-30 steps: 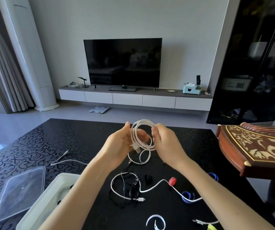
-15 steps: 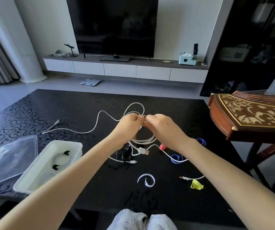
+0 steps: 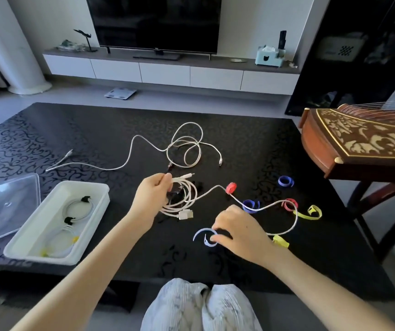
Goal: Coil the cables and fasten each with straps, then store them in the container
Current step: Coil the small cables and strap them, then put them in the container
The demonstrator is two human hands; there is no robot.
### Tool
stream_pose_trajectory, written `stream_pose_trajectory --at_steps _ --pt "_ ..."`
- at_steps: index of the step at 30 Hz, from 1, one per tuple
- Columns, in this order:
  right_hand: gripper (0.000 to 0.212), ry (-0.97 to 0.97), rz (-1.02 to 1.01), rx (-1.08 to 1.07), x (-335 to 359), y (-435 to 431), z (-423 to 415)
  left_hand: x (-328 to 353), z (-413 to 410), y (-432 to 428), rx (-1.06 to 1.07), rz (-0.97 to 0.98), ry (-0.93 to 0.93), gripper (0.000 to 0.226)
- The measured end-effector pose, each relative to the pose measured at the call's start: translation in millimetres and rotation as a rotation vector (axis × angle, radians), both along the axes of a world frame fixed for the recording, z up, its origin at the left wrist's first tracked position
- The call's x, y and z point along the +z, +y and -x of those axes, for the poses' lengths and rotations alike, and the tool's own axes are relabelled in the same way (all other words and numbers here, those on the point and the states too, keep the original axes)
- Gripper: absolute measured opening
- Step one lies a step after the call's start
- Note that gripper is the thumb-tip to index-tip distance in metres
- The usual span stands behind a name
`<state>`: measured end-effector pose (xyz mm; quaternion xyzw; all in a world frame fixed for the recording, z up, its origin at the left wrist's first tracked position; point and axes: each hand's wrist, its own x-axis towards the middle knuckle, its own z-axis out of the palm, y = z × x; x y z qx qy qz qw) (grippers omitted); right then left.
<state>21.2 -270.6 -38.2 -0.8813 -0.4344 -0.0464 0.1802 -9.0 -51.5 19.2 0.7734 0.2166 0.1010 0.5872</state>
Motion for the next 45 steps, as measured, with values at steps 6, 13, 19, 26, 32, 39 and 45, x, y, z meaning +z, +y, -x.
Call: stream_pose_trajectory --at_steps 6,13,19,26,32,39,45 --pt "0.03 -0.125 0.32 0.072 -41.5 17.5 0.8 -14.8 3.8 2.1 0.002 0.255 -0.002 0.036" --pt "0.014 0.992 -0.705 -0.349 45.0 -4.2 16.1 -13.9 -1.8 -14.2 0.006 0.266 0.001 0.028" --pt "0.019 1.094 -0.927 -0.418 96.3 -1.6 19.6 -8.6 -5.9 -38.8 -0.015 0.111 -0.094 0.027" --pt "0.014 0.768 -0.794 -0.588 86.7 19.8 10.9 -1.1 -9.9 -55.4 -0.002 0.032 -0.207 0.036" --pt "0.018 0.558 -0.795 -0.601 85.8 32.5 9.2 3.2 -10.6 -69.2 -0.004 0.036 -0.237 0.042" --pt "0.012 0.487 -1.107 -0.503 80.5 41.0 17.4 5.2 -8.0 -77.3 0.005 0.144 -0.172 0.029" --pt "0.011 0.478 -1.152 -0.358 60.6 40.5 25.7 8.2 -8.9 -82.1 0.03 0.294 -0.068 0.026"
